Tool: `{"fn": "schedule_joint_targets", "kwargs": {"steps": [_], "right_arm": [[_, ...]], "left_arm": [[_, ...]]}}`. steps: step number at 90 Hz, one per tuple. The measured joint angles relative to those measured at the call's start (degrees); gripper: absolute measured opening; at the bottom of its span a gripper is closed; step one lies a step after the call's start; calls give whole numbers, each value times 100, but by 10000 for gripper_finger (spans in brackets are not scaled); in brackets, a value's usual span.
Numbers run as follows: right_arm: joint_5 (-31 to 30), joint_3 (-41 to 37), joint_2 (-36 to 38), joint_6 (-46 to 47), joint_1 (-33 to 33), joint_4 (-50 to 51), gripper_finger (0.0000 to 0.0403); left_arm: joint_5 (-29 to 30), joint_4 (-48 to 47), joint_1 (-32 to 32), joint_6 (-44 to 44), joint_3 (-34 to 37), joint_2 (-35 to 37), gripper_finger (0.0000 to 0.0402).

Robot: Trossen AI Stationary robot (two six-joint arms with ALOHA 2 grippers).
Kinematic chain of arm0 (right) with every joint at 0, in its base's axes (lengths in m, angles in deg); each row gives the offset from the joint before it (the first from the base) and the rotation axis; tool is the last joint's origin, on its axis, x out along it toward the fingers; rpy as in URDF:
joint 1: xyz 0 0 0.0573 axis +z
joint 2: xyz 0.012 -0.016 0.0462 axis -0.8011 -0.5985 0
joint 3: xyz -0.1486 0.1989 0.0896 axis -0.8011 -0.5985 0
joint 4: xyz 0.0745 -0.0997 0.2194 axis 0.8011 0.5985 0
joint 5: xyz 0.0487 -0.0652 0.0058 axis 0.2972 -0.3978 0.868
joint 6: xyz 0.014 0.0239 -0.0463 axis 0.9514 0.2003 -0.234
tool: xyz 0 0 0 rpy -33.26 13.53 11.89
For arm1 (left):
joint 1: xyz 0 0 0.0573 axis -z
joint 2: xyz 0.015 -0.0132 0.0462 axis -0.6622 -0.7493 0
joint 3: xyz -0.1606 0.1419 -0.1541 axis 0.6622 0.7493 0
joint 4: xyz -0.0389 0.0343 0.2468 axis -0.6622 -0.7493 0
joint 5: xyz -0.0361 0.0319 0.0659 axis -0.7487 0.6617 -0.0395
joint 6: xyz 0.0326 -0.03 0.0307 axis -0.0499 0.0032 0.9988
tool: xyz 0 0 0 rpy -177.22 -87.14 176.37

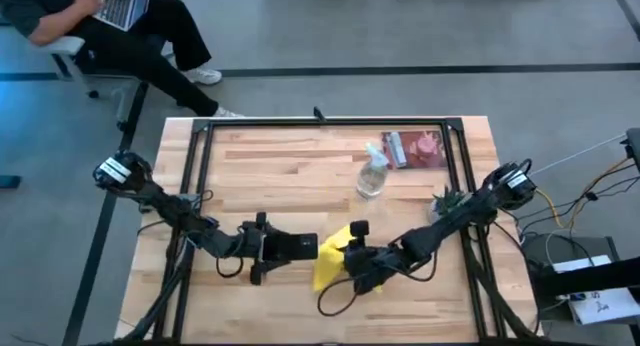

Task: Apply microfiber cloth
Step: Wipe the black cellphone with the yellow microfiber cloth

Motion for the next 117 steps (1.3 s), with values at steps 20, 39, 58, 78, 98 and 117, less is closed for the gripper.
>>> {"fn": "schedule_joint_targets", "kwargs": {"steps": [20, 39, 58, 78, 98, 117], "right_arm": [[-211, 497, -25, -1140, 48, 20, 215], [-913, 710, -52, -2275, 136, -363, 237], [-744, 705, -338, -2890, 101, -765, 224], [-999, 745, -593, -2759, 106, -745, 214], [-1891, 842, -541, -3495, 106, -728, 233], [-2281, 1068, -519, -3191, 200, -204, 238]], "left_arm": [[-61, -7, -89, -832, 0, 4, 318], [-65, -9, -87, -1354, 0, 4, 318], [-60, -5, -87, -1490, 0, 4, 318], [-48, -103, -143, -1492, 7, 4, 318], [-39, -63, -176, -1500, -2, 15, 318], [-43, -77, -176, -1568, -2, 15, 318]]}}
